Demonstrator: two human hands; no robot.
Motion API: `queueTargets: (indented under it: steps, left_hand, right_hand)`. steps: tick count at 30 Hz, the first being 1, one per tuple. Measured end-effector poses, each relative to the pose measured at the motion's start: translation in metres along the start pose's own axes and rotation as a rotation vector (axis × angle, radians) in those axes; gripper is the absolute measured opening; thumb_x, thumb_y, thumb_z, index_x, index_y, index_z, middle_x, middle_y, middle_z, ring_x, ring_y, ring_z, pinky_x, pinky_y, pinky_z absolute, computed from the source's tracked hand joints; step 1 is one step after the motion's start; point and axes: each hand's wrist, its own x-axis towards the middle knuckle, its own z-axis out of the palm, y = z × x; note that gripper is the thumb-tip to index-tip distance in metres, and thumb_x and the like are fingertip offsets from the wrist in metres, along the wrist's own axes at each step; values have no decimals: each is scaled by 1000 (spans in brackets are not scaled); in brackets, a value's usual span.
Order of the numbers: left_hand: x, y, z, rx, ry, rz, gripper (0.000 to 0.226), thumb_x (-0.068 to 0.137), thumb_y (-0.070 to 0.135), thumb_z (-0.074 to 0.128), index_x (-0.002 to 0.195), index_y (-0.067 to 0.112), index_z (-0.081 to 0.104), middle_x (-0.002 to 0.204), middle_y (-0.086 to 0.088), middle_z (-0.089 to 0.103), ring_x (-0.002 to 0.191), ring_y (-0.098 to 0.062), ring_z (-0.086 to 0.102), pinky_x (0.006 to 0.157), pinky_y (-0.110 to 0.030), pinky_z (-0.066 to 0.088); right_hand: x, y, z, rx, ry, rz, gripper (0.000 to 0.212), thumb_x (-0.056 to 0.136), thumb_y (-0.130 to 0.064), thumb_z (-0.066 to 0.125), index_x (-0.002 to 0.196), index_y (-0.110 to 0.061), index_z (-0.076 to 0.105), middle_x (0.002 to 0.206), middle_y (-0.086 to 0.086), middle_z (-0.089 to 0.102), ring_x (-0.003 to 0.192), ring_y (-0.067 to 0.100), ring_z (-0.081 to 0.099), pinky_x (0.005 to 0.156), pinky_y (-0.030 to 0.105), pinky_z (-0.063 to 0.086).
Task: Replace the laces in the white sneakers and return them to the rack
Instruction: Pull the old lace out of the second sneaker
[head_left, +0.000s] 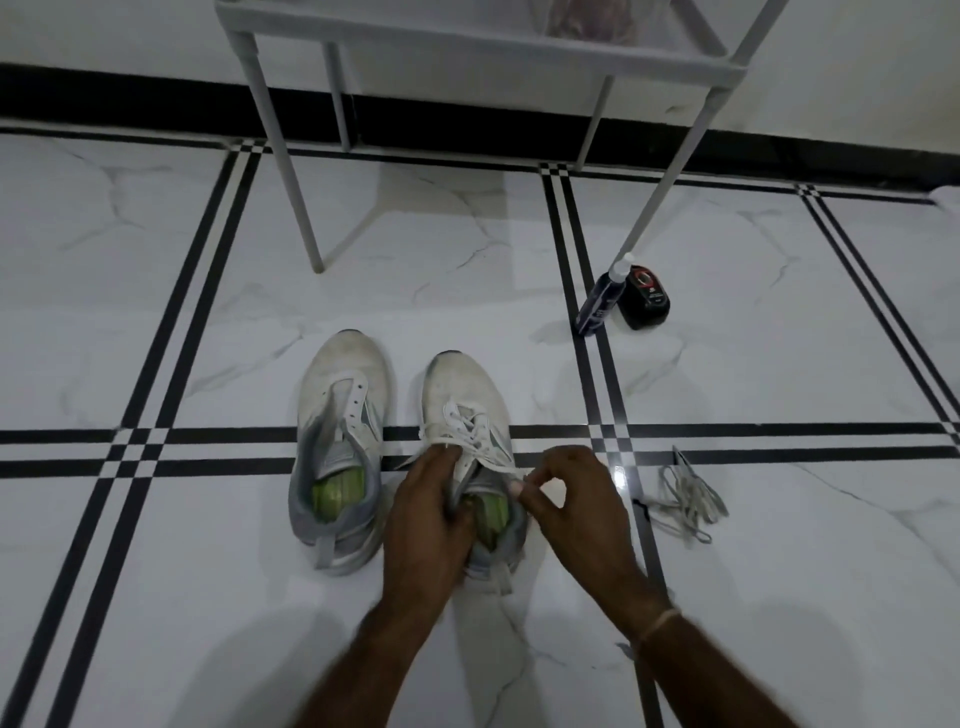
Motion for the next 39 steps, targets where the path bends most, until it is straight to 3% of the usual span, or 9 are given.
queueTargets:
  steps: [5, 9, 15, 20, 26, 28, 30, 33, 39]
  left_hand:
    - [11, 1, -2, -123, 30, -33, 40, 82, 36, 75, 119, 24, 68, 120, 12, 67, 113, -9, 61, 96, -45, 55]
    - [16, -2, 0, -193, 32, -39, 38, 81, 39, 75, 117, 28, 69, 119, 14, 67, 115, -6, 62, 95, -47, 55]
    - [18, -4, 2, -168, 45, -34, 34, 81, 40, 74, 114, 33, 68, 115, 18, 66, 112, -6, 62, 91, -45, 57]
    - [18, -1, 1, -116, 48, -12, 28, 81, 38, 72, 108, 36, 63, 109, 19, 66, 107, -7, 62, 83, -44, 58]
    - [25, 8, 1, -107, 30, -19, 25, 86, 42, 75, 109, 36, 66, 106, 18, 68, 101, -2, 63, 82, -37, 57]
    - [28, 13, 3, -98, 60, -19, 20, 89, 44, 69, 107, 33, 69, 100, 16, 70, 94, -6, 65, 80, -40, 57]
    - [32, 14, 5, -156, 102, -82, 15, 91, 39, 70, 100, 29, 73, 92, 12, 74, 88, -8, 68, 80, -43, 58]
    - [36, 10, 5, -344, 109, -212, 7, 88, 30, 74, 92, 24, 76, 86, 6, 77, 86, -14, 73, 82, -48, 59]
    - [32, 14, 0, -492, 93, -302, 7, 92, 10, 71, 93, 15, 74, 86, -1, 79, 88, -20, 75, 84, -42, 59]
  right_hand:
    - [26, -13, -24, 118, -83, -60, 19, 98, -38, 65, 83, -26, 60, 77, -11, 65, 78, 5, 63, 70, 18, 48]
    - [39, -13, -19, 75, -247, -181, 16, 93, -36, 69, 108, -29, 67, 102, -16, 68, 93, 2, 64, 82, 32, 57]
    - [34, -13, -19, -80, -192, -205, 15, 87, -37, 78, 97, -34, 67, 89, -18, 68, 84, 0, 64, 69, 15, 48]
    - [41, -23, -26, -215, -150, -375, 13, 95, -32, 64, 87, -23, 68, 79, -10, 65, 73, 8, 58, 66, 36, 52]
    - [82, -61, -38, 105, -471, -132, 40, 98, -44, 63, 78, -11, 69, 71, 7, 71, 67, 23, 68, 68, 46, 59]
    - [92, -69, -38, 448, -600, -4, 36, 104, -35, 57, 96, -4, 72, 88, 21, 74, 73, 28, 69, 65, 37, 60]
    - [96, -65, -33, 600, -503, 79, 26, 105, -24, 57, 105, -3, 72, 96, 20, 76, 78, 23, 71, 68, 31, 58]
    - [92, -41, -19, 381, -353, 58, 10, 92, -19, 73, 90, -8, 74, 82, 11, 76, 72, 18, 71, 70, 39, 62]
    - [80, -40, -10, 247, -457, 32, 10, 80, -24, 86, 84, -17, 80, 72, -10, 74, 69, -1, 68, 66, 14, 48]
